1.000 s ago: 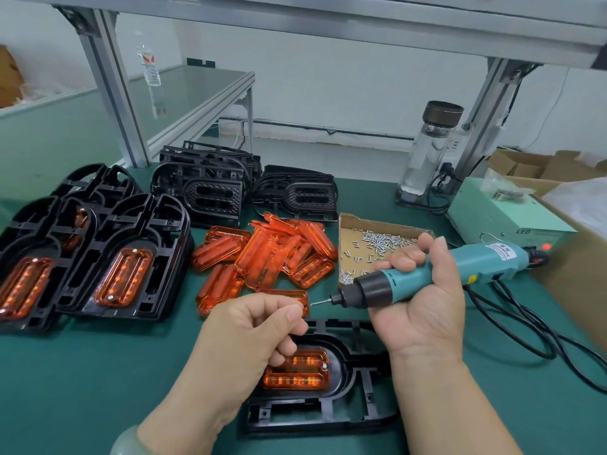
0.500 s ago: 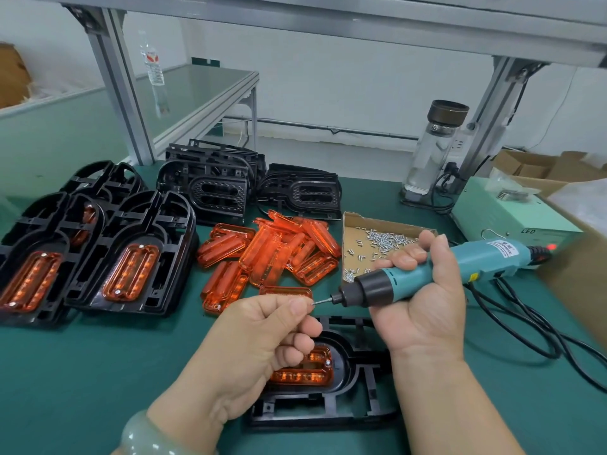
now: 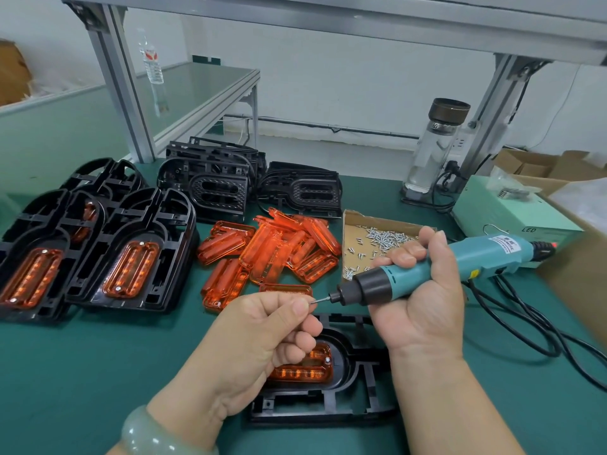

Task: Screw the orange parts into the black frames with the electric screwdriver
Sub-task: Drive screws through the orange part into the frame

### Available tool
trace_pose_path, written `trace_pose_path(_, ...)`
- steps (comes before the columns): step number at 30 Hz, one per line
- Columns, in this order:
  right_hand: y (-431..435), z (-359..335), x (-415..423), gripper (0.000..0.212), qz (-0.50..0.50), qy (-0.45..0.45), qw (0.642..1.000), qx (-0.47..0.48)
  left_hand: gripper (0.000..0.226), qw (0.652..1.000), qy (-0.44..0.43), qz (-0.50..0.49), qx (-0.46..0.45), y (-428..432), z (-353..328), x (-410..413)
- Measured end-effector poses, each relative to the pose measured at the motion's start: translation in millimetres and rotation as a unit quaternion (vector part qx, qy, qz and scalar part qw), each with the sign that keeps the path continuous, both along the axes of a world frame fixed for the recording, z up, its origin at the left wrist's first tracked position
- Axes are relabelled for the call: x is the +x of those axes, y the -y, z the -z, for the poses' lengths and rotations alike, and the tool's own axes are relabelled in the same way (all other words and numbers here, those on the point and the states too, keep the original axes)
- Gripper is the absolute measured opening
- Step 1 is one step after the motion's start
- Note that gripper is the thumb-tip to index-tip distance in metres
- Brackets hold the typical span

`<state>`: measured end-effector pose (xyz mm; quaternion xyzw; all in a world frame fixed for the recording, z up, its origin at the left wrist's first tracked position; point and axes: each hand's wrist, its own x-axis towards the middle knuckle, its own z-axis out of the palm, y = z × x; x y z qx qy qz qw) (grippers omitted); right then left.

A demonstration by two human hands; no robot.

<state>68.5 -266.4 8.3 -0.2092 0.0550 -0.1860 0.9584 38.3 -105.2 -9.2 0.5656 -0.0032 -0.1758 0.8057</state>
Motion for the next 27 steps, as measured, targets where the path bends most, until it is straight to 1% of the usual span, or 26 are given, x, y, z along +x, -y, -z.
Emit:
trace_pose_path(5,-0.9,0.7,-0.9,0.009,0.004,0.010,1.000,-0.019,0.017,0.998,0.037,-0.027,0.050,0.8,1.8,0.7)
trace_pose_path(9,-1.6,0.7,-1.4,0.014,0.004,0.023,0.999,-0.031,0.015,0.992,0.067,-0.039,0.095,0.5,2.3,0.2)
trace_pose_path(13,-1.1,2.1,-2.2,0.017,-0.001,0.033,0.999,-0.039,0.023,0.978,0.118,-0.055,0.164,-0.5,4.3,0.9)
trace_pose_path(17,-1.4,1.9,-2.6,0.019,-0.007,0.045,0.998,-0.047,0.025,0.965,0.149,-0.064,0.206,-0.6,3.9,0.8)
trace_pose_path(23,-1.8,2.5,-3.5,0.019,-0.013,0.058,0.997,-0.056,0.028,0.947,0.180,-0.085,0.250,0.1,4.6,0.9)
trace_pose_path(27,-2.6,2.6,-3.1,0.020,-0.012,0.060,0.997,-0.045,0.028,0.947,0.187,-0.081,0.246,0.3,5.4,1.4)
